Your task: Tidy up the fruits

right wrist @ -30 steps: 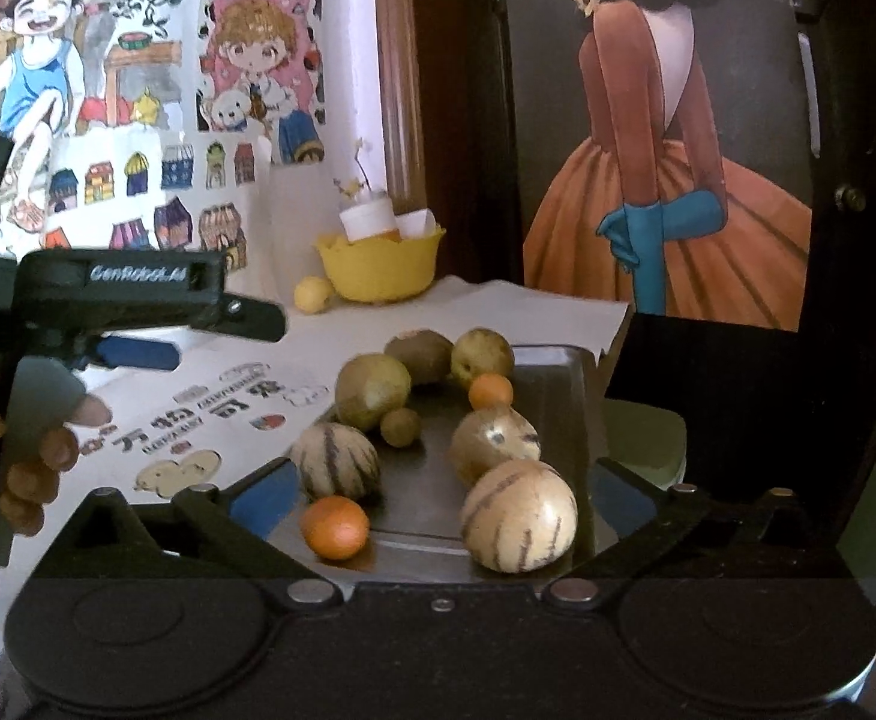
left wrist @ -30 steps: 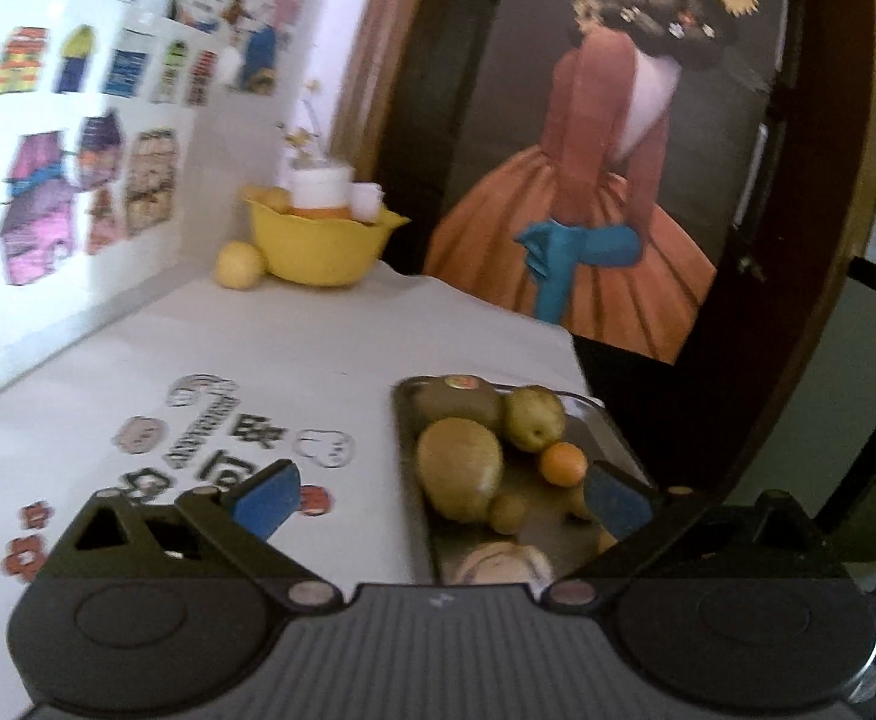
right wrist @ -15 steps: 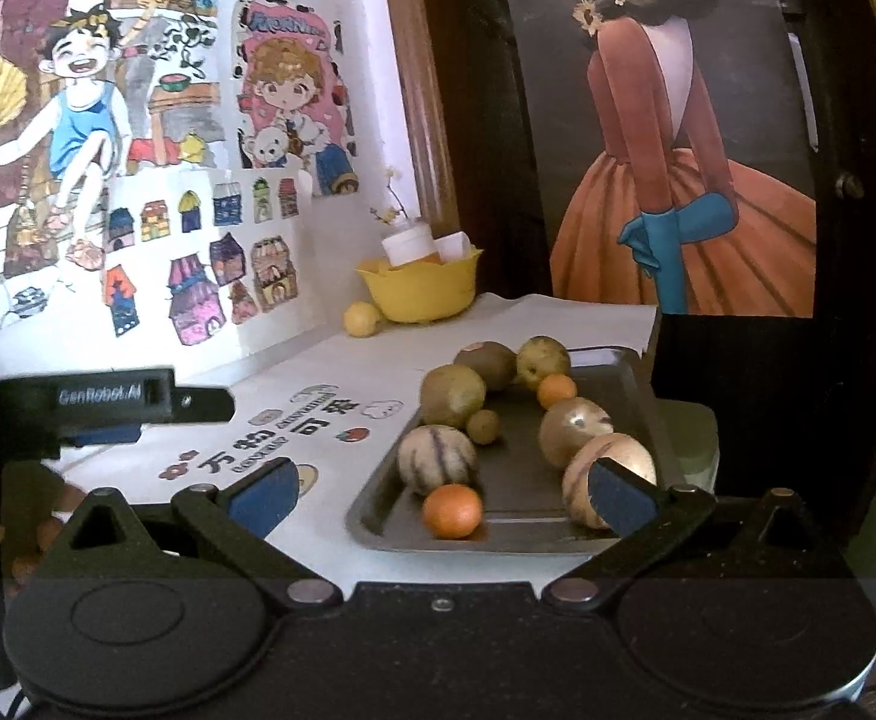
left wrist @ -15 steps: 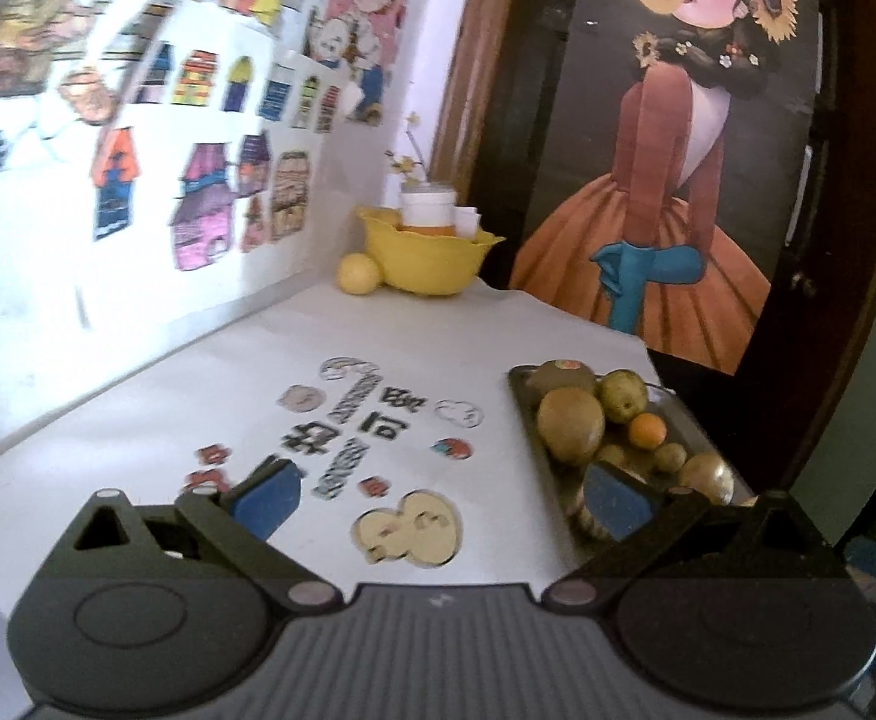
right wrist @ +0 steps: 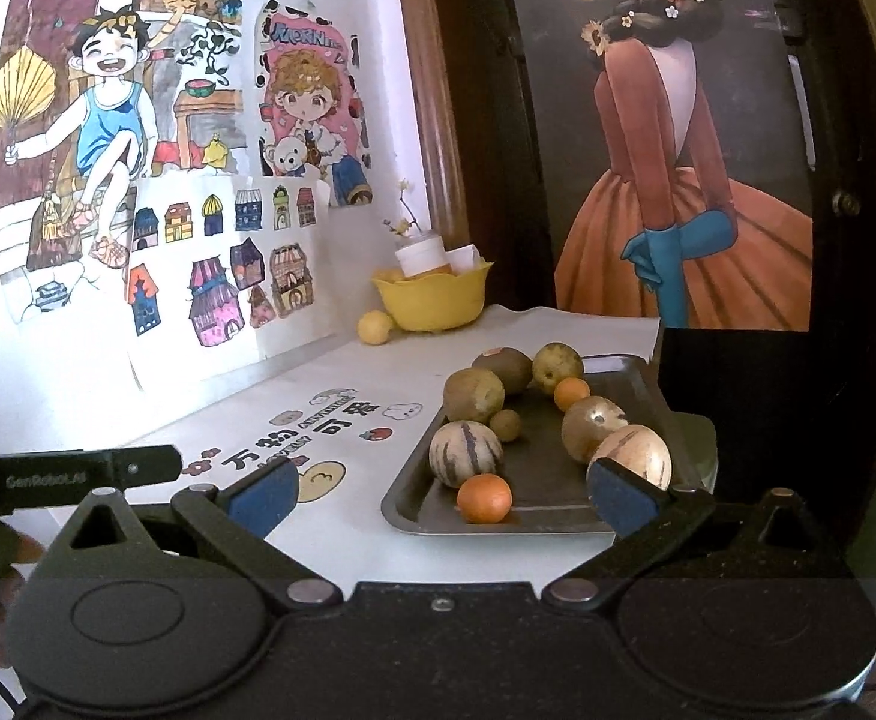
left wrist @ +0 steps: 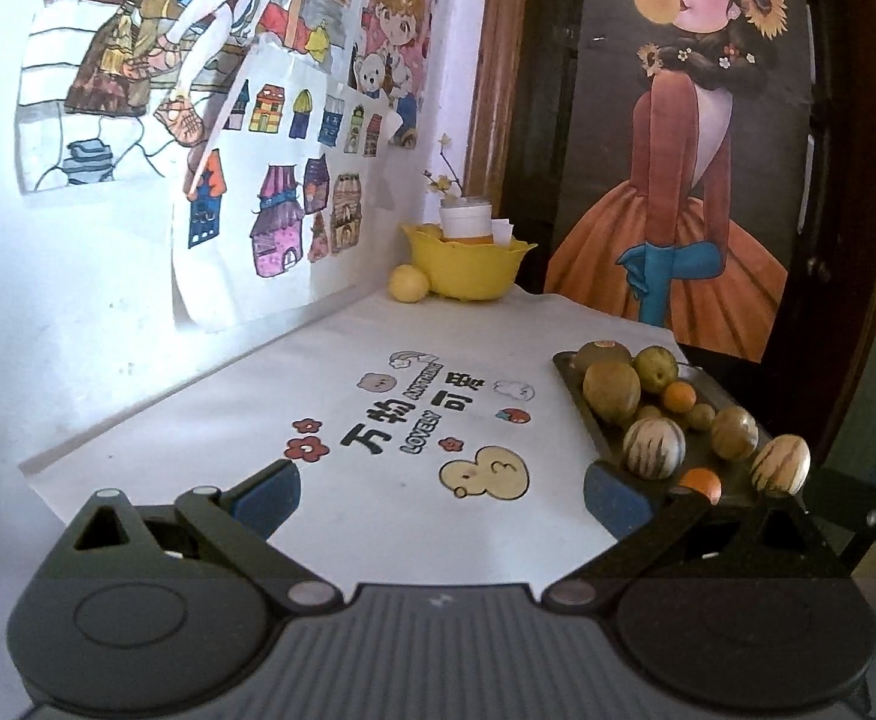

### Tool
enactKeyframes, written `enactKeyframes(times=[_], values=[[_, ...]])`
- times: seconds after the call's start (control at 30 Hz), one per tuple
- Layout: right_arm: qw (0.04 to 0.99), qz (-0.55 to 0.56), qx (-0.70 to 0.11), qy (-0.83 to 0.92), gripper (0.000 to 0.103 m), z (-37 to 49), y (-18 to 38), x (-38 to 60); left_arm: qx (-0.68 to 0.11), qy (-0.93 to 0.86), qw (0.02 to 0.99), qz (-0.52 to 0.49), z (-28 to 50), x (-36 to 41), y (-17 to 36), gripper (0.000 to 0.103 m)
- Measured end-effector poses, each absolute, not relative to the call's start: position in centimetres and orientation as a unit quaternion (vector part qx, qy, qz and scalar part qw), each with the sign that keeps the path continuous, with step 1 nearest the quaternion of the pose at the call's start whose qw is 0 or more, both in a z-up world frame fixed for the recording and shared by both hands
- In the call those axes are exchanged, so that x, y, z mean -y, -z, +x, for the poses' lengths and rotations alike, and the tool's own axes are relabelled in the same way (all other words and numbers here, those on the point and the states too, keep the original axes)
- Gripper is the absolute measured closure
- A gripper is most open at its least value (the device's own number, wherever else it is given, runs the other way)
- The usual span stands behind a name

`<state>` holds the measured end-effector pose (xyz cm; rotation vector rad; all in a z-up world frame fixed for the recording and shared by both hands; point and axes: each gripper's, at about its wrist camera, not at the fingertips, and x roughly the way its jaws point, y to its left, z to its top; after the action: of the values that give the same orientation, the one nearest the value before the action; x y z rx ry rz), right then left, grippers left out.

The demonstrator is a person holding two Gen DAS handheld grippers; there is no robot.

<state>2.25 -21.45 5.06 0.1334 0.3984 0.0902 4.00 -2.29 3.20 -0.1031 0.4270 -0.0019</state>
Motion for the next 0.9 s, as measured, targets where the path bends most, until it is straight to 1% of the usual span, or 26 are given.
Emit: enactKeyframes(times=[0.9], values=[[0.974,0.078,-0.21,-0.038,0.001,2.29,-4.34,21.91,-0.223,-0.005,0.972,-0.069,3.46,1.55,-2.52,0.0]])
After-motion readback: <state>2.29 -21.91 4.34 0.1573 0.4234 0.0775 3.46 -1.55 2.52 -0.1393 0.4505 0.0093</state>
